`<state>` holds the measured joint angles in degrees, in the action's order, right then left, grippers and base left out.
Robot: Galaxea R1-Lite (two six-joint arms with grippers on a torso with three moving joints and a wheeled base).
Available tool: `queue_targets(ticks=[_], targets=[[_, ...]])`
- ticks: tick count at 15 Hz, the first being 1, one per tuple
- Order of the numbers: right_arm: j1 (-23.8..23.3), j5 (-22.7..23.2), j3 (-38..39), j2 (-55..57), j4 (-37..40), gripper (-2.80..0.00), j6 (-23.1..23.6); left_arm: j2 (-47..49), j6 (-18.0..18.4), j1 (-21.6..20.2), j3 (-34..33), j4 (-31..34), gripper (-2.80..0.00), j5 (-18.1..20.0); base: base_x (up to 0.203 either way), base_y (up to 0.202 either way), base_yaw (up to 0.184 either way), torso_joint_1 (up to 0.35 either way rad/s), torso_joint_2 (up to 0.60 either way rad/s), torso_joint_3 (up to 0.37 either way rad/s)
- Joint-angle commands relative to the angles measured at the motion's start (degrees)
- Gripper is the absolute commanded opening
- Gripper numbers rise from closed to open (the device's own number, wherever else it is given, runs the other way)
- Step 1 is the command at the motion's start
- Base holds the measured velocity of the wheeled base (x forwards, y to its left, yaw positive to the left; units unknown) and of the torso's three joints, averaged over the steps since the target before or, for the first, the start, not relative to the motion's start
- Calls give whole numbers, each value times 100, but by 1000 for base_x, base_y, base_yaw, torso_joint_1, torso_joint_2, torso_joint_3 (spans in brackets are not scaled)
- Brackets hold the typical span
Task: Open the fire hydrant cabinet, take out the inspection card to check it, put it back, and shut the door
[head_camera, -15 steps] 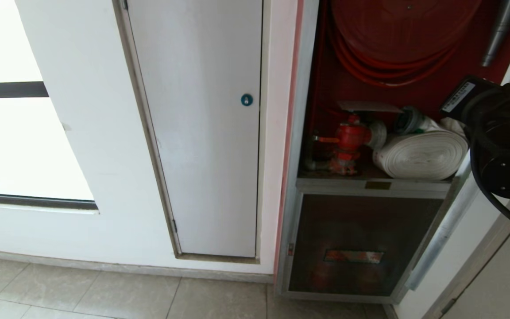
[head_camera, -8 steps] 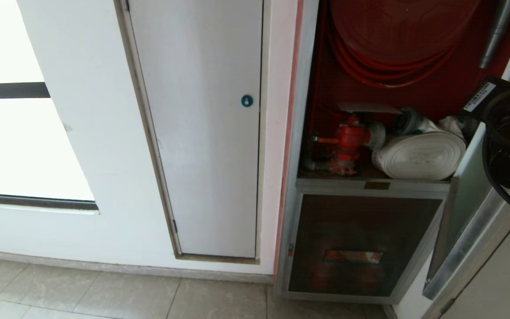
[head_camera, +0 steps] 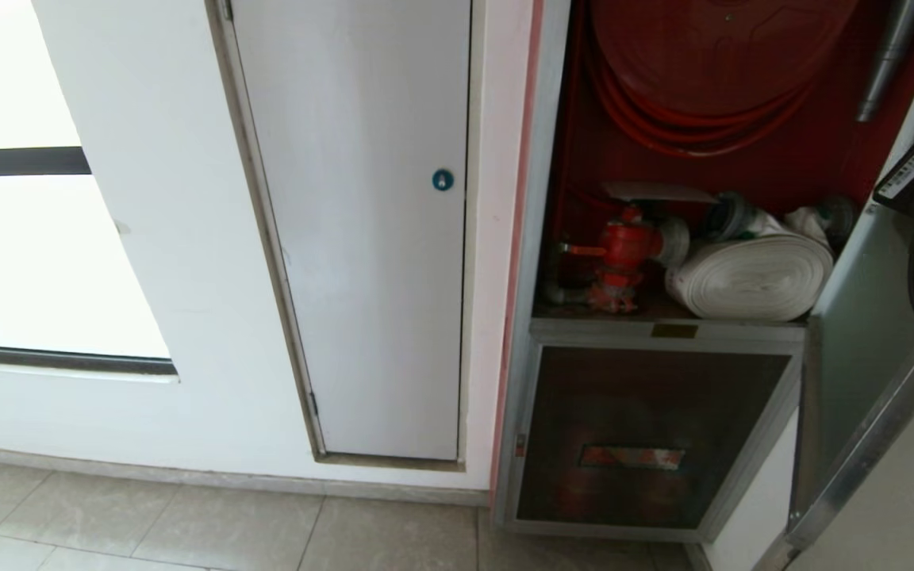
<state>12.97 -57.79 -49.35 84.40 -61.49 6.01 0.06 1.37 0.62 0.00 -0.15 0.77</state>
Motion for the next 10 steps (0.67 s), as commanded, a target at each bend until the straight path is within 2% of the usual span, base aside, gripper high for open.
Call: queue_targets(ticks=[1, 3, 5, 10], targets=[[-5, -4, 100, -37, -30, -280, -3, 3, 4, -1, -35, -3, -280, 1, 0, 0, 0, 0, 0, 0], [8, 5, 124, -141, -30, -280, -3, 3, 4, -1, -35, -3, -280, 2, 0, 0, 0, 0, 0, 0], [30, 198, 148, -300, -14, -280, -4, 3, 4, -1, -35, -3, -280, 2, 0, 0, 0, 0, 0, 0], [39, 229, 423, -768, 22, -280, 22, 3, 4, -1, -35, -3, -280, 2, 0, 0, 0, 0, 0, 0]])
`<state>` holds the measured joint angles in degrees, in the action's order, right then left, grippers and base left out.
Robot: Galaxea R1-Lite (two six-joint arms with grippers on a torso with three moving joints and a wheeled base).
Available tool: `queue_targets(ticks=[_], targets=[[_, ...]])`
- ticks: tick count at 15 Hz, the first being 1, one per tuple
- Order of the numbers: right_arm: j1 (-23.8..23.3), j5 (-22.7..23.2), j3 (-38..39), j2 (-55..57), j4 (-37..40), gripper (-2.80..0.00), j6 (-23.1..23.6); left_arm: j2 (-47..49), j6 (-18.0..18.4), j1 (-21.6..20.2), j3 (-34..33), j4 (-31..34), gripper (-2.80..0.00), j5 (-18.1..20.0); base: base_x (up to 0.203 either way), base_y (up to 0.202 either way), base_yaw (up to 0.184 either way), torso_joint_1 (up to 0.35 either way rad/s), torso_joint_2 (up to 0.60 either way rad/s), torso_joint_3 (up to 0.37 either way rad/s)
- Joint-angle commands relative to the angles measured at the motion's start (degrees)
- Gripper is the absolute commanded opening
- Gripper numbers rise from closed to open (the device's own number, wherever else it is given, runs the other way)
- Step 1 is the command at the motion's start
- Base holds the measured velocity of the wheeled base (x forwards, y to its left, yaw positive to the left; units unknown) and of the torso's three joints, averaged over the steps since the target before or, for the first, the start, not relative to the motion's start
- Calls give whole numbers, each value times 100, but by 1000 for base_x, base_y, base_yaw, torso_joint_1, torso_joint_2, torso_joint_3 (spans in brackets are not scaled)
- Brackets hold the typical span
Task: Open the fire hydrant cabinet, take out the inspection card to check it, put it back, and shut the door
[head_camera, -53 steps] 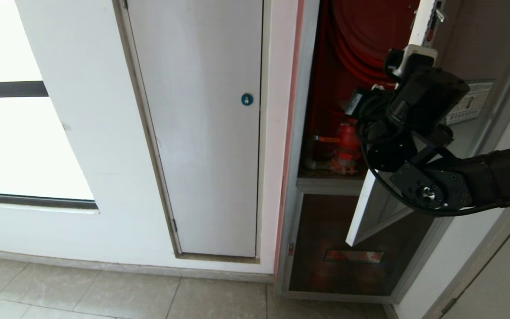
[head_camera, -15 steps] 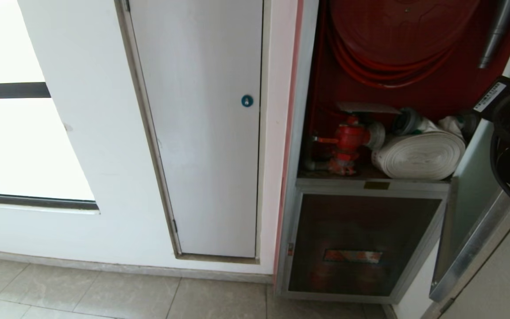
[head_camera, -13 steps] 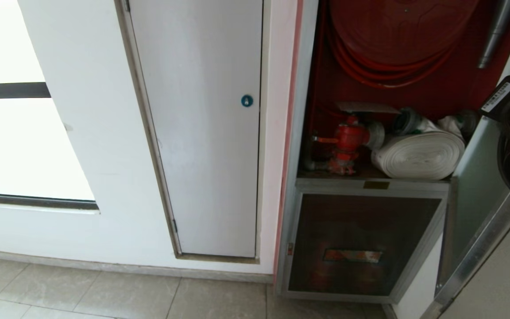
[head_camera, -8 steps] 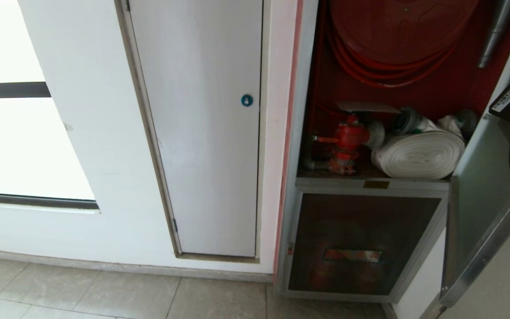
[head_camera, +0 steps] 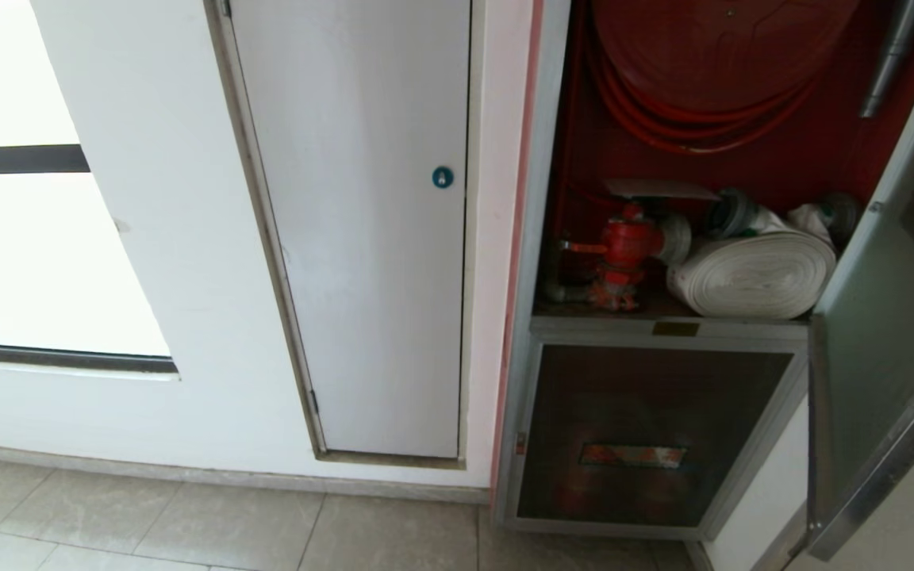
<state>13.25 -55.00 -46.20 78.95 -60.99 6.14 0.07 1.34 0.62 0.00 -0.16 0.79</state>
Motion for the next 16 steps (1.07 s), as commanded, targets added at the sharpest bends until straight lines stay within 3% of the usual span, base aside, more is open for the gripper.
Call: queue_targets(ticks=[1, 16], targets=[[18, -41, 153, -263, -27, -280, 10, 1, 6, -1, -35, -2, -280, 0, 0, 0, 0, 0, 0, 0], [-16, -28, 840, -1083, 44, -280, 106, 1, 7, -1, -35, -2, -280, 0, 0, 0, 0, 0, 0, 0]])
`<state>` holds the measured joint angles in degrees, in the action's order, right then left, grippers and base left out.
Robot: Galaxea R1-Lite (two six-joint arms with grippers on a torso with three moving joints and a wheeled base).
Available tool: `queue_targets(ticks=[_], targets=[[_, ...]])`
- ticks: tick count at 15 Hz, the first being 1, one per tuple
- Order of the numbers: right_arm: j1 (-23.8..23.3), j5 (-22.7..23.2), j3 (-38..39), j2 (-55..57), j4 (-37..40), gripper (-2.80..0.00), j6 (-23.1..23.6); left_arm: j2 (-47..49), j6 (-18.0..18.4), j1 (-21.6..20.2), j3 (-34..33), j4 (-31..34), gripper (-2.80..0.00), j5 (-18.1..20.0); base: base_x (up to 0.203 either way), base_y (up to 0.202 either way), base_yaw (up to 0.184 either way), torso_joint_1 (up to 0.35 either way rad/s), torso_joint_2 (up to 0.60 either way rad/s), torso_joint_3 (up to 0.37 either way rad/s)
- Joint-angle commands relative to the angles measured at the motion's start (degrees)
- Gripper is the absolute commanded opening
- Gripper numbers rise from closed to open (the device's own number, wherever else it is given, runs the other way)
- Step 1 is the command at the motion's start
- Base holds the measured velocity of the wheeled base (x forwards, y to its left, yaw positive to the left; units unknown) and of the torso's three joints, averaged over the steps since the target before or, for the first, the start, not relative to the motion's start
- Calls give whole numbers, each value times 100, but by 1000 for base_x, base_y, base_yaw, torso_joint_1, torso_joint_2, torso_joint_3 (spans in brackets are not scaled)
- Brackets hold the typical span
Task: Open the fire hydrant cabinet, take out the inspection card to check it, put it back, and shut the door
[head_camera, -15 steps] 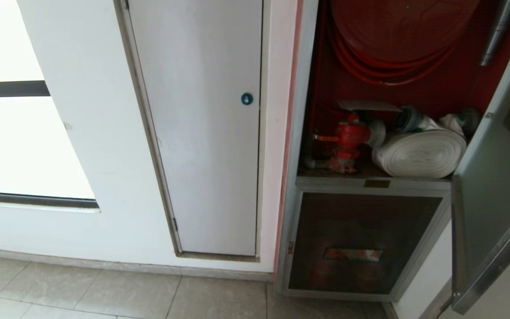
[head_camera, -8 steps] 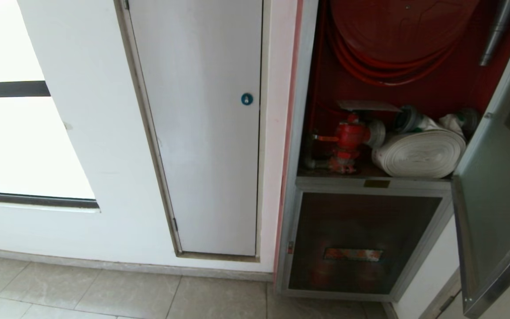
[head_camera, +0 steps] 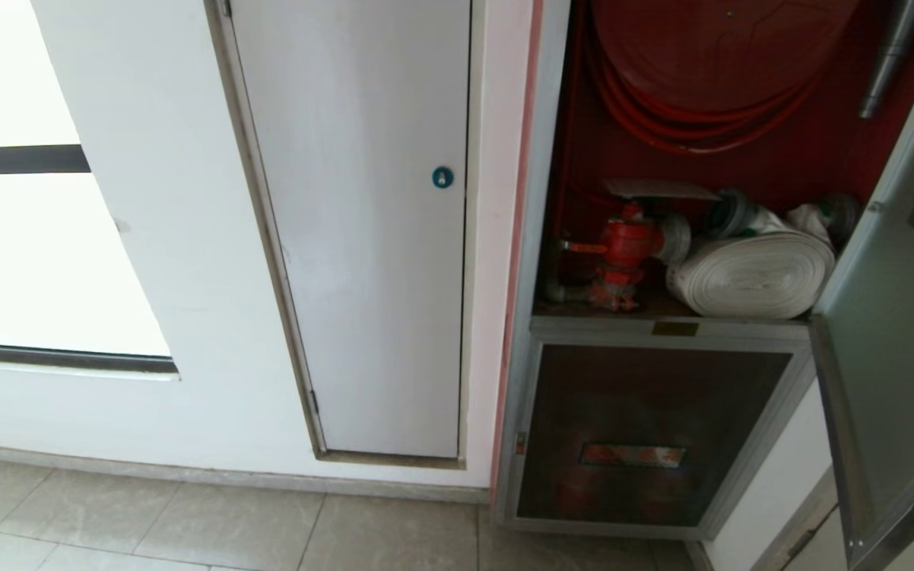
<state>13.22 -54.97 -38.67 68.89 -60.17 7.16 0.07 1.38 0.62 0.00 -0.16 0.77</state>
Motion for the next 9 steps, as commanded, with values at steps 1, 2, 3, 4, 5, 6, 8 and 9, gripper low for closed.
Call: queue_targets(ticks=[1, 2, 3, 4, 5, 6, 8, 9], targets=[[-38, -38, 95, -87, -33, -280, 11, 2, -6, -1, -35, -2, -280, 2, 0, 0, 0, 0, 0, 0], [-103, -40, 97, -98, -37, -280, 74, 2, 1, -1, -35, -2, -280, 2, 0, 0, 0, 0, 0, 0], [-161, -40, 104, -120, -43, -280, 126, 2, -3, -1, -35, -2, -280, 2, 0, 0, 0, 0, 0, 0], [-230, -40, 97, -121, -39, -280, 141, 2, -6, -1, -35, -2, -280, -6, 0, 0, 0, 0, 0, 0], [-339, -40, 104, -117, -35, -280, 153, 2, 3, -1, -35, -2, -280, -6, 0, 0, 0, 0, 0, 0], [-508, -37, 123, -100, -29, -280, 169, 2, 3, -1, -35, -2, -280, 2, 0, 0, 0, 0, 0, 0], [-764, -25, 176, -78, 68, -280, 181, -7, -3, -1, -35, -2, -280, 2, 0, 0, 0, 0, 0, 0], [-859, -23, 176, -78, 137, -280, 181, 2, -6, -1, -35, -2, -280, 2, 0, 0, 0, 0, 0, 0]])
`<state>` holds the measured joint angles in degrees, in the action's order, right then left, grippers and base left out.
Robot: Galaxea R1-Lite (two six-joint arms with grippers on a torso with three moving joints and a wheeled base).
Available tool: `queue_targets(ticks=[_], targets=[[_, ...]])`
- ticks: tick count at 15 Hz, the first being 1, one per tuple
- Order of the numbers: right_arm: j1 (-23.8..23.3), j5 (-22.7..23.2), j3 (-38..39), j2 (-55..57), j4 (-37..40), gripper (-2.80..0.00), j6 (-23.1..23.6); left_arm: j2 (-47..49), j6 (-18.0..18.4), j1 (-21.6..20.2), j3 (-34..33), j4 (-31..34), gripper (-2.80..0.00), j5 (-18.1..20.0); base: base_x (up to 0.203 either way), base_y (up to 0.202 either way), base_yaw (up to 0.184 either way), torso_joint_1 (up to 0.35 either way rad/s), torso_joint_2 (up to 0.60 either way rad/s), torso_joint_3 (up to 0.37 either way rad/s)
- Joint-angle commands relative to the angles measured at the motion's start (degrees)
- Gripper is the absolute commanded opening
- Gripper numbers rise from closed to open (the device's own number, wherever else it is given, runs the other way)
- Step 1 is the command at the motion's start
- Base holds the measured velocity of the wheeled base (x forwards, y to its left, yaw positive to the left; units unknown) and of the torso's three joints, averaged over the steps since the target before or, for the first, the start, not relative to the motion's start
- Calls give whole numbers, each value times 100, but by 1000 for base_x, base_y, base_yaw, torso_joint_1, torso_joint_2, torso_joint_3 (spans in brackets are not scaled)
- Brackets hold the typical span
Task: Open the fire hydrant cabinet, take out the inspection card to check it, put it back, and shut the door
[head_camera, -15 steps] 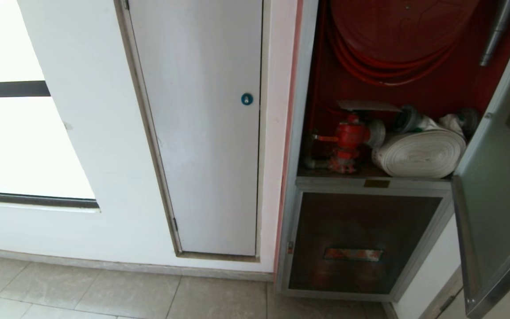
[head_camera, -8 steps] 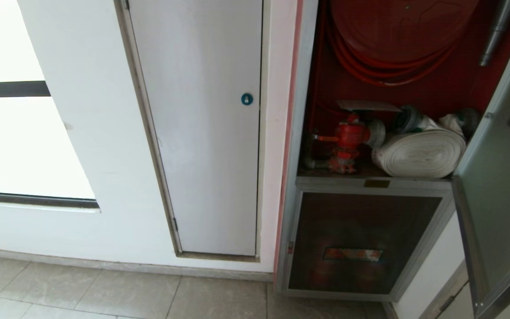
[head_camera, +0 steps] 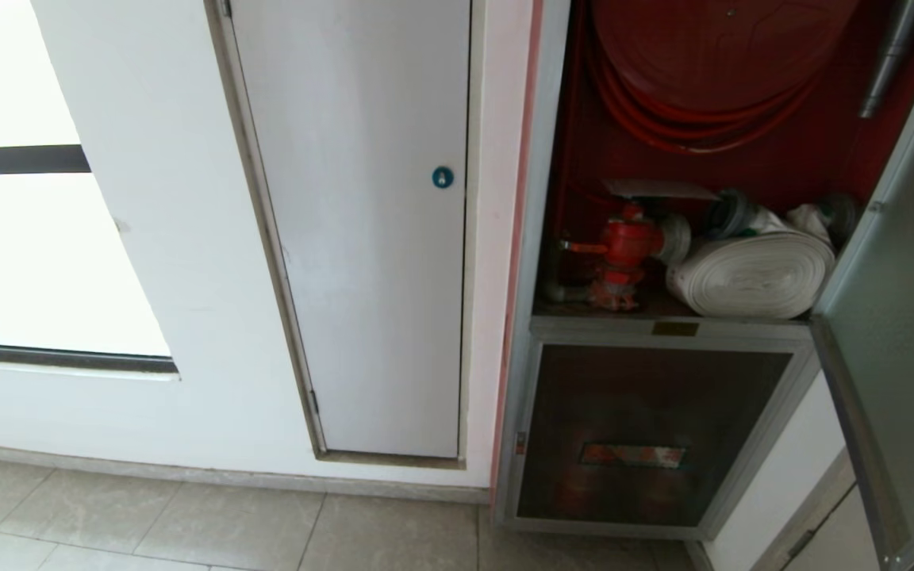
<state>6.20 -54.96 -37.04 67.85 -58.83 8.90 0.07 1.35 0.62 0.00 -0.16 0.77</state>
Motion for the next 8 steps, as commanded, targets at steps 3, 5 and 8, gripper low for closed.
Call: queue_targets(ticks=[3, 5, 8], targets=[[-480, -24, 12, 44, 31, -280, 24, 2, -3, -1, -35, -2, -280, 2, 0, 0, 0, 0, 0, 0], [-802, -24, 12, 163, 29, -280, 26, 2, -3, -1, -35, -2, -280, 2, 0, 0, 0, 0, 0, 0], [-1235, -15, -5, 325, 11, -280, 24, 2, -3, -1, -35, -2, -280, 2, 0, 0, 0, 0, 0, 0]])
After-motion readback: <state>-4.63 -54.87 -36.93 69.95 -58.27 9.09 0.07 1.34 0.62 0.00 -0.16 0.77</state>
